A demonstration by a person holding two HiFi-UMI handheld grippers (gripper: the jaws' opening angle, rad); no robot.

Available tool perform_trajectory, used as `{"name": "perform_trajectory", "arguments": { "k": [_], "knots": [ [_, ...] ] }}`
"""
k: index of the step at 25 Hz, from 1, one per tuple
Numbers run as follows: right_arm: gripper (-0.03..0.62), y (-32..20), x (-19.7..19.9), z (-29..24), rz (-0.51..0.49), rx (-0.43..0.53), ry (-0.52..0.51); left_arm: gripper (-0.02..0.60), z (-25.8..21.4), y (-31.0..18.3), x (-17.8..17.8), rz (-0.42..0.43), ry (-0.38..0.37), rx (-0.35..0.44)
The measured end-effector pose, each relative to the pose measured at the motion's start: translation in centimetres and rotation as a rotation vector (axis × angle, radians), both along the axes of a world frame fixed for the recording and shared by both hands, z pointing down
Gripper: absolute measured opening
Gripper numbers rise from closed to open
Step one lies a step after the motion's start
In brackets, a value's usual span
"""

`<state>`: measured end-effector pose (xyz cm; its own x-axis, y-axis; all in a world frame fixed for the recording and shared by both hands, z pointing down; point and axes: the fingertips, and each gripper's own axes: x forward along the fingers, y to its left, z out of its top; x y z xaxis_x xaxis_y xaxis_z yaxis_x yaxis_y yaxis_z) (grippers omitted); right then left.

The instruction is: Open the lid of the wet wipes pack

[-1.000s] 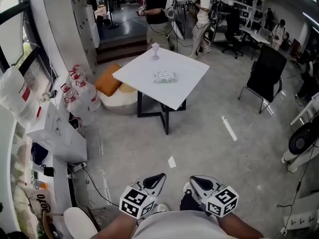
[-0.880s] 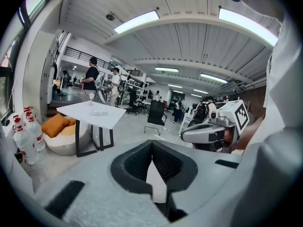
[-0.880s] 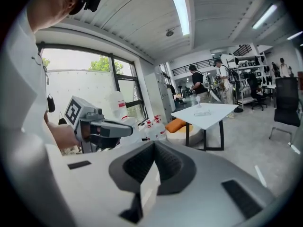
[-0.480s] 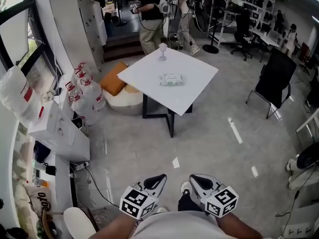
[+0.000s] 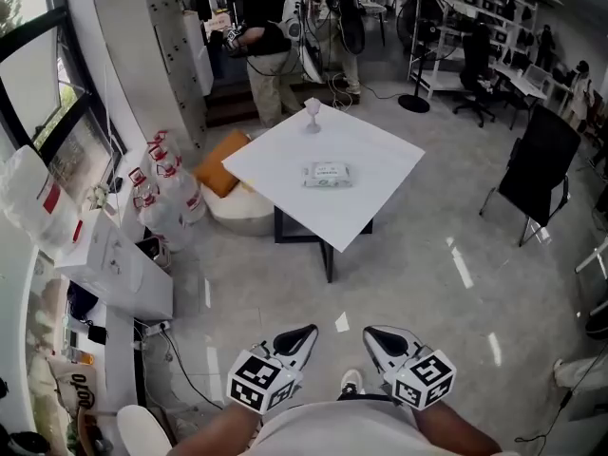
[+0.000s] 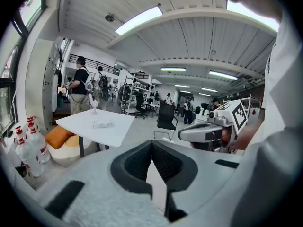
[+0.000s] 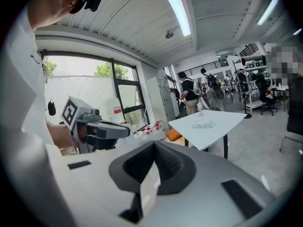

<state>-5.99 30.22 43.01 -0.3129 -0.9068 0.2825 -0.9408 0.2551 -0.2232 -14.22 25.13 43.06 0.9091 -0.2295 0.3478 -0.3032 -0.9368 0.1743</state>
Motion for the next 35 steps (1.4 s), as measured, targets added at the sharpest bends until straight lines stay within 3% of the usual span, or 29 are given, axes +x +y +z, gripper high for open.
{"name": "perform_trajectory", "arguments": {
  "k": [6, 13, 19, 35],
  "knots": [
    [0.006, -2.8, 4.6, 0.3, -0.053, -0.010, 0.007, 0.000, 0.2, -2.4, 4.7, -0.047, 0.022, -0.062],
    [0.006, -4.8, 8.6, 1.7, -0.107, -0.015, 0.001, 0.000, 1.3, -3.7, 8.9, -0.080, 0.008, -0.053],
    [0.006, -5.4, 10.1, 2.5, -0.124, -0.036, -0.052, 0.000, 2.7, -4.1, 9.8, -0.110, -0.047, -0.073],
    [0.007, -10.3, 12.5, 4.5, -0.129, -0.075, -0.034, 0.000, 4.7, -9.8, 12.2, -0.125, -0.045, -0.104]
  ]
}}
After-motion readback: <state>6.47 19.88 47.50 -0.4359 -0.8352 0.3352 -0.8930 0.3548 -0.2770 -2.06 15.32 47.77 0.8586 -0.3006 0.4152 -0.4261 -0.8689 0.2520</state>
